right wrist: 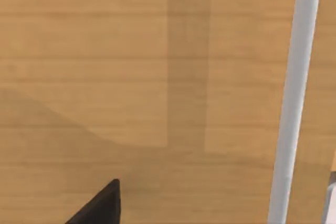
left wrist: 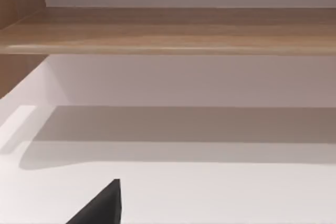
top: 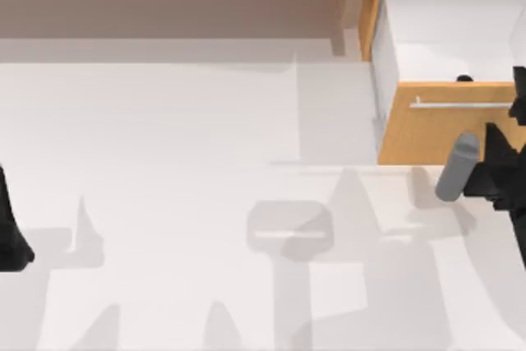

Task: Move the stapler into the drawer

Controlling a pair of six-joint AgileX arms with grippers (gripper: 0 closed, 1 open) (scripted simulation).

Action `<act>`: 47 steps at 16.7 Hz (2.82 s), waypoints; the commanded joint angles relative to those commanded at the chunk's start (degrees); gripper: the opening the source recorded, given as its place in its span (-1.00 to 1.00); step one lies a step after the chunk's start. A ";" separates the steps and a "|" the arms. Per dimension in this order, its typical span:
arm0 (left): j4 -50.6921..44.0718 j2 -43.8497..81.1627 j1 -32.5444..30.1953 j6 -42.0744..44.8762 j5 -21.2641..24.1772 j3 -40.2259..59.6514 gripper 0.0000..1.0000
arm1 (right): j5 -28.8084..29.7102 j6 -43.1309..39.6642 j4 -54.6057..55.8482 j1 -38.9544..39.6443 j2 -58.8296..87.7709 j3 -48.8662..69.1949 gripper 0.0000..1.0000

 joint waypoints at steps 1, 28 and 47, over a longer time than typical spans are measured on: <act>0.00 0.00 0.00 0.00 0.00 0.00 1.00 | 0.00 0.00 0.00 0.00 0.00 0.00 0.85; 0.00 0.00 0.00 0.00 0.00 0.00 1.00 | -2.01 0.26 -5.51 -2.13 2.67 7.40 -1.00; 0.00 0.00 0.00 0.00 0.00 0.00 1.00 | -6.15 0.27 -18.08 -6.17 9.84 27.47 -1.00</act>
